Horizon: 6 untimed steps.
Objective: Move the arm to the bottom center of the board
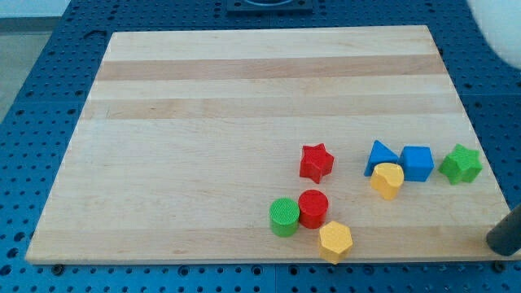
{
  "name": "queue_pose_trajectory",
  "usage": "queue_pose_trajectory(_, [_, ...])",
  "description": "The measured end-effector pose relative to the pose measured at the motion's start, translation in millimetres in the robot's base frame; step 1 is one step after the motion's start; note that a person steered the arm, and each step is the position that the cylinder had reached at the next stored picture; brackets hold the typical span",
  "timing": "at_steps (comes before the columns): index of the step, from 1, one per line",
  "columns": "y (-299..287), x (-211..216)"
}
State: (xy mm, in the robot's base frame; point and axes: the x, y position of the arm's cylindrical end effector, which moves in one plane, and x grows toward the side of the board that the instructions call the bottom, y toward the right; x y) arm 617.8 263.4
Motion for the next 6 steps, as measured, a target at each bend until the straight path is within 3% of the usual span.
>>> queue_pose_trajectory(1, [-7,1])
queue_pose_trajectory(3, [-122,1])
queue_pose_trajectory(4, [-132,1])
queue_pose_trajectory(5, [-266,-24])
queue_pose_trajectory(6, [-288,-26])
